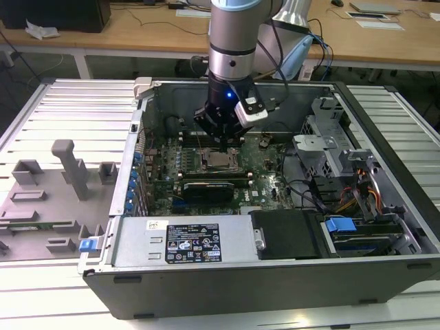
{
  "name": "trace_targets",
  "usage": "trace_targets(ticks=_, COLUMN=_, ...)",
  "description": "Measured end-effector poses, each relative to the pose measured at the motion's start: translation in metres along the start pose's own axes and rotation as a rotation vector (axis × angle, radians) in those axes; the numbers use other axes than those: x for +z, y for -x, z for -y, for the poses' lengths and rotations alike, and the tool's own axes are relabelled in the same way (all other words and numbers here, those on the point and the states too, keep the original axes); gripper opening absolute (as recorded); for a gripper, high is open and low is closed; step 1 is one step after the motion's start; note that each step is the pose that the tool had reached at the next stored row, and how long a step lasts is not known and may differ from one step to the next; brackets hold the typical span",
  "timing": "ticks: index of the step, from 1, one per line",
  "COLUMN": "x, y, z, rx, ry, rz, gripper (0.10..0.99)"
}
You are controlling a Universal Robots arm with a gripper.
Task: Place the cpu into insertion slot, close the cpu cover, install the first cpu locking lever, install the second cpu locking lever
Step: 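Close the cpu cover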
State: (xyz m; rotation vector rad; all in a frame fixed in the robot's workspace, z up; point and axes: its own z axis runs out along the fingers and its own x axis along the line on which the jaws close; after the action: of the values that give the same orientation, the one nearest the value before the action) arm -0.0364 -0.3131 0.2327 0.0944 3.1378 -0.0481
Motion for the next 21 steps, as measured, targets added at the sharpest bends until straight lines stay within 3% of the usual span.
trace_targets(ticks=4, x=0.0042, y=-0.0004, z=0.0022, rx=-0.039, ry=0.001, rz=0.0019, gripper=0.106)
trace_targets(ticks=12, x=0.0093, y=-0.0168, z=0.0055, rx=-0.056, ry=0.002, rz=0.0058, gripper=0.106)
trace_targets(ticks=18, x=0.0129, y=-0.0195, z=0.0092, rx=-0.102, ry=0.004, rz=0.0100, gripper=0.106)
trace_targets(ticks=21, x=0.0153, y=-0.0302, z=0.0101, rx=-0.115, ry=0.005, rz=0.0105, gripper=0.106)
